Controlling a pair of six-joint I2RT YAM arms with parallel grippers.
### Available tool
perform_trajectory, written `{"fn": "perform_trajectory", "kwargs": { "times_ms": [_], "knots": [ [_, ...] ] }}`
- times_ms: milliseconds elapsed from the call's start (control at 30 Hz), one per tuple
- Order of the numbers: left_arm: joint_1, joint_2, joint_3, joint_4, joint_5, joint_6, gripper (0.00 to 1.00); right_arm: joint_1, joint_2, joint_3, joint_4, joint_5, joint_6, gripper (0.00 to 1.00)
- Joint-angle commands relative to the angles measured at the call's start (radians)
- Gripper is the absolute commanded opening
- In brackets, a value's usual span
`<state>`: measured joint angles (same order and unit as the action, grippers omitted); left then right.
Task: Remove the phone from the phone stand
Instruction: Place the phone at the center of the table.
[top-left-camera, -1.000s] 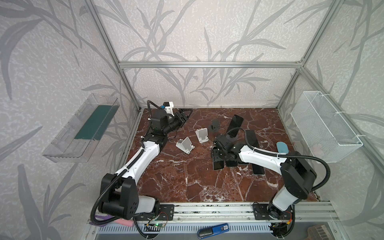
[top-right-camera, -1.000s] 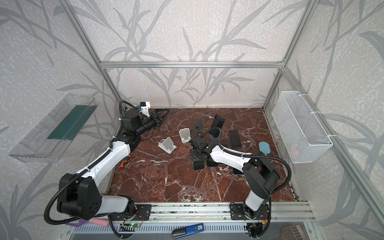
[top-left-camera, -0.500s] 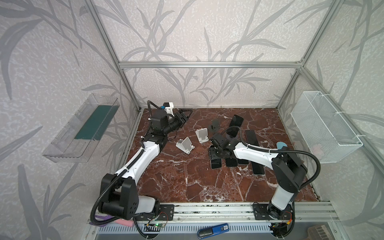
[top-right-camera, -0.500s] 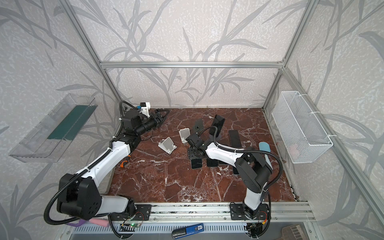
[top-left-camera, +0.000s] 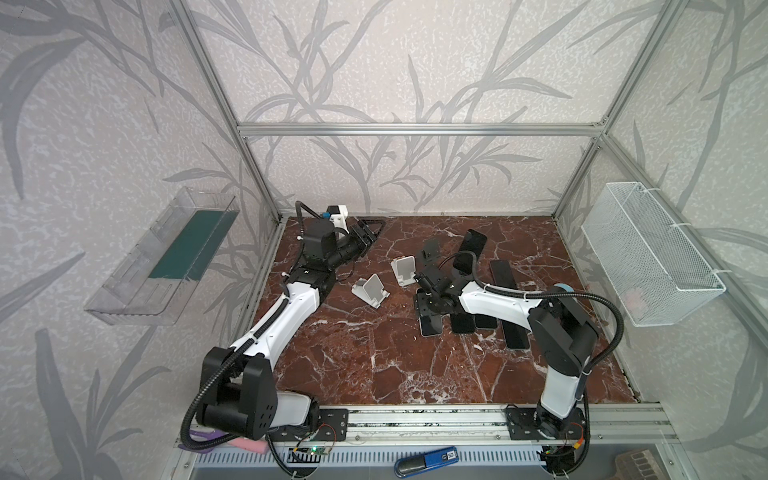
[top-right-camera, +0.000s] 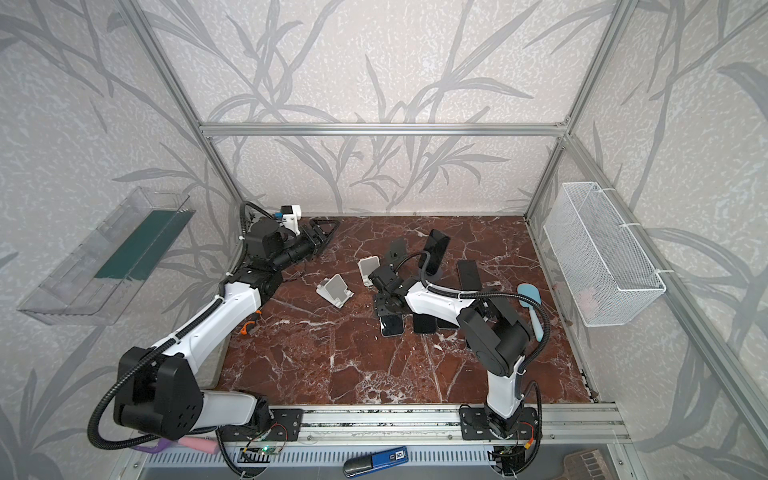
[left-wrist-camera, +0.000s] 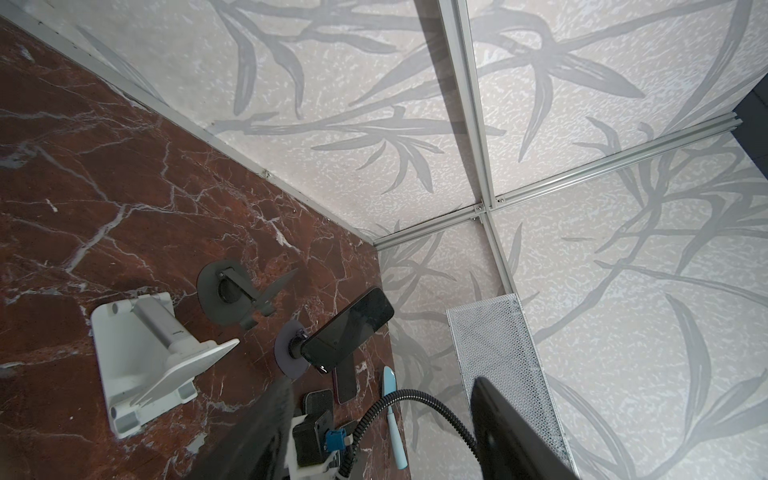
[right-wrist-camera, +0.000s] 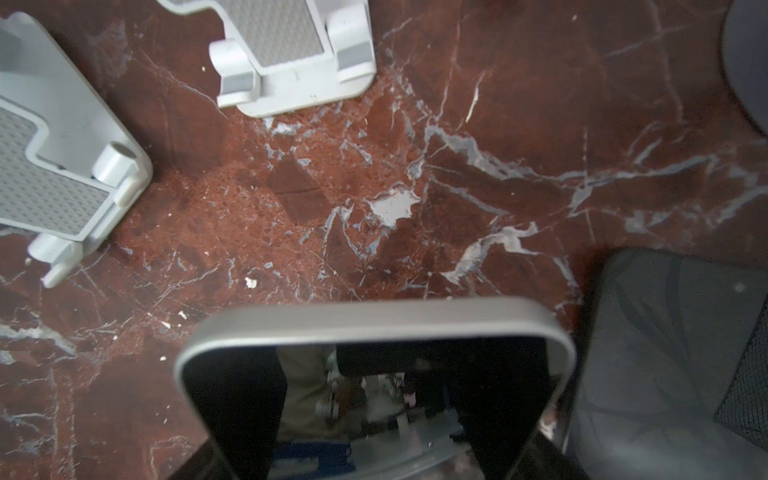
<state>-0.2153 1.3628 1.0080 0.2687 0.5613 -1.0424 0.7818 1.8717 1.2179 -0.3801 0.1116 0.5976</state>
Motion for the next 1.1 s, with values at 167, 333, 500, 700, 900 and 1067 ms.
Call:
{"fn": "perform_trajectory", "kwargs": {
  "times_ms": [167,333,500,700,900,1067],
  "knots": [
    [-0.004,-0.037,0.007,0.006,-0.003,0.008,0.68,-0.007,0.041,0.017,-0.021,0.042,-0.012,0.75],
    [-0.006,-0.032,0.007,0.009,0.0,0.0,0.68,0.001,0.067,0.008,-0.005,0.113,0.03,0.75],
    [-0.007,-0.036,0.006,0.016,0.003,-0.002,0.68,0.037,0.081,0.005,0.002,0.234,0.086,0.76],
    [-0.007,-0.042,0.007,0.02,0.008,-0.01,0.68,0.037,0.087,0.005,-0.027,0.282,0.104,0.79],
    [-0.007,-0.048,0.004,0.017,0.002,-0.004,0.68,0.036,0.082,-0.018,-0.039,0.318,0.154,0.8],
    [-0.009,-0.035,0.006,0.024,0.009,-0.014,0.68,0.037,0.083,-0.027,-0.033,0.308,0.163,0.8]
  ]
}}
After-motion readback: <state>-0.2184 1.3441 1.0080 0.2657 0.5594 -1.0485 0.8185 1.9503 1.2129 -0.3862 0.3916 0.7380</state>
